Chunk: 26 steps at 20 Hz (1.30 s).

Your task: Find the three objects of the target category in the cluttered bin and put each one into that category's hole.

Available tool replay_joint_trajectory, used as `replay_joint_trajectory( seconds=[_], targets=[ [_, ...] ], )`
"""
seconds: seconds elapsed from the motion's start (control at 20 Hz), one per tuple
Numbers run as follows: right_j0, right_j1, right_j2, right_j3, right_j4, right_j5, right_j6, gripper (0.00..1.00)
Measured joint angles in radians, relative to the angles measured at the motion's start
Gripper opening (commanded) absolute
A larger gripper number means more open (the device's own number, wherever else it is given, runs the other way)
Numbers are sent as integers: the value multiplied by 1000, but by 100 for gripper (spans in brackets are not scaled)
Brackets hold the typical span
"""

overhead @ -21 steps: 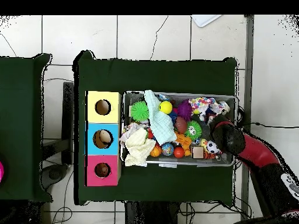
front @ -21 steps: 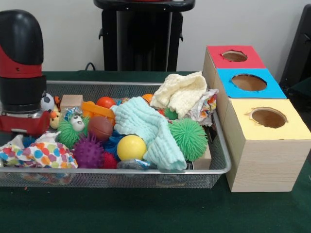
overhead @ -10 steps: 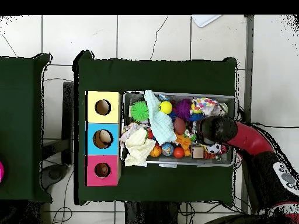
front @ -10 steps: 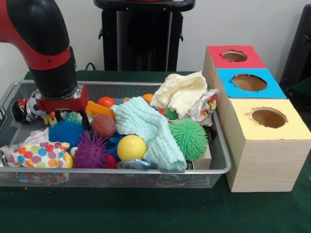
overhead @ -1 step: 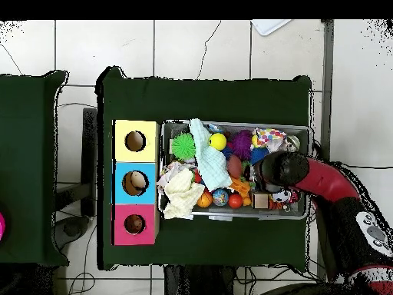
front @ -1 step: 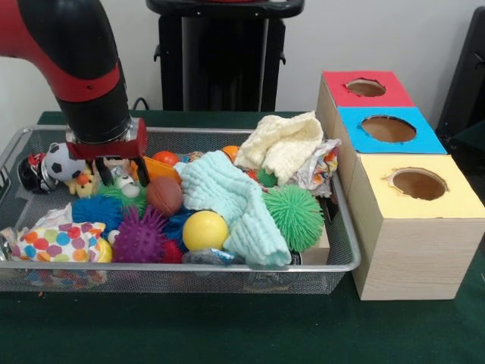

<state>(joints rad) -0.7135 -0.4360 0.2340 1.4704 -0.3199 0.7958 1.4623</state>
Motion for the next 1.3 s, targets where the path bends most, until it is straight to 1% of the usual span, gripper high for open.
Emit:
replay_joint_trajectory(
  seconds=[0.2, 0.25, 0.8, 0.85, 1.3],
  targets=[
    [16, 0, -17, -2, -27, 1, 0, 100],
    [23, 1, -23, -7, -50, 1, 0, 100],
    [24, 4, -26, -26, -146, 1, 0, 100],
    [24, 5, -26, -34, -164, 1, 0, 100],
    [19, 7, -17, -78, -213, 30, -1, 100]
  ],
)
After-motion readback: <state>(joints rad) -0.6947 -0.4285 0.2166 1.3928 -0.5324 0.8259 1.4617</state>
